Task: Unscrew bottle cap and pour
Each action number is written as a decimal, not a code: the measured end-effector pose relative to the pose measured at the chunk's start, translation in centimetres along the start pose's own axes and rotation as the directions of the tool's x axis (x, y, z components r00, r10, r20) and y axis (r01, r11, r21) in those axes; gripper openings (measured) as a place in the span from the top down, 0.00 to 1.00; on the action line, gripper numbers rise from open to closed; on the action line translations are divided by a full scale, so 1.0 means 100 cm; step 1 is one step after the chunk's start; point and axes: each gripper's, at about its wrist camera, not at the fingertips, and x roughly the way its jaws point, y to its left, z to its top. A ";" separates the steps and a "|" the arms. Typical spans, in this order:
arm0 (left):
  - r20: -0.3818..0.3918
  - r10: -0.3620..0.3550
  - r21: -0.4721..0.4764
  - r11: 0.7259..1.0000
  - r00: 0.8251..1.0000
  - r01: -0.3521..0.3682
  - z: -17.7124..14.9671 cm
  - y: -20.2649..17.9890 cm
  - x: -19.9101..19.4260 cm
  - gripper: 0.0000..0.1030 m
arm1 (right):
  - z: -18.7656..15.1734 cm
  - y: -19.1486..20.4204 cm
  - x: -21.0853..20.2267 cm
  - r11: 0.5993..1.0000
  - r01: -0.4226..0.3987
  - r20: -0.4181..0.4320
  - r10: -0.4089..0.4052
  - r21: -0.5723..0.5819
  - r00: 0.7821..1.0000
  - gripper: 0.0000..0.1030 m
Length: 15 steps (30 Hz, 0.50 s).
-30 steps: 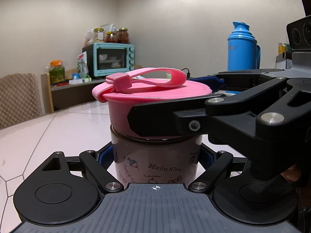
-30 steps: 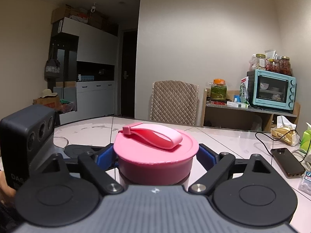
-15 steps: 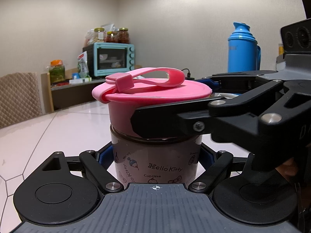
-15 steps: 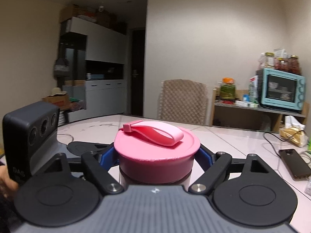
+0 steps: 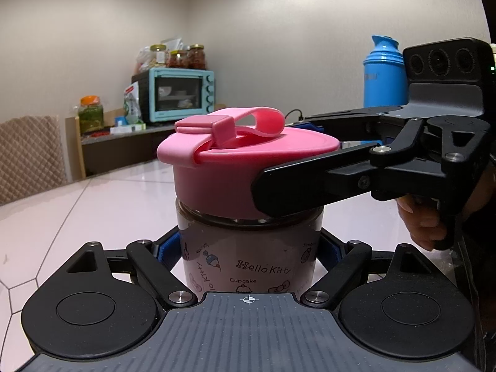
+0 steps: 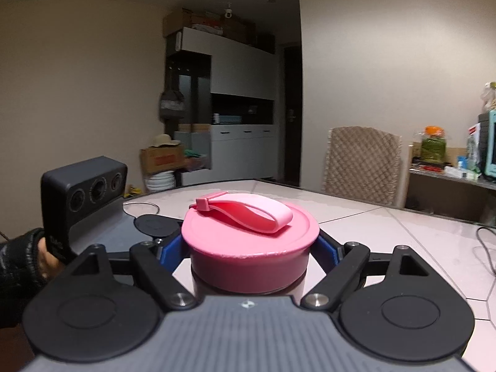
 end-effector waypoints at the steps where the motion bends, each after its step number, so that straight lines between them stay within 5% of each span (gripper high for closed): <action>1: 0.000 0.000 0.001 1.000 1.000 0.000 0.000 0.000 -0.001 0.13 | 0.000 0.000 0.000 1.000 -0.002 0.000 0.002 -0.004 1.000 0.18; 10: 0.000 0.000 0.000 1.000 1.000 0.000 -0.001 0.002 -0.002 0.13 | 0.005 0.004 -0.001 1.000 0.013 0.000 -0.013 -0.010 1.000 0.17; 15: -0.001 0.000 0.001 1.000 1.000 0.000 -0.002 0.002 -0.002 0.13 | 0.009 0.013 -0.004 0.997 0.076 0.004 -0.076 -0.004 0.997 0.09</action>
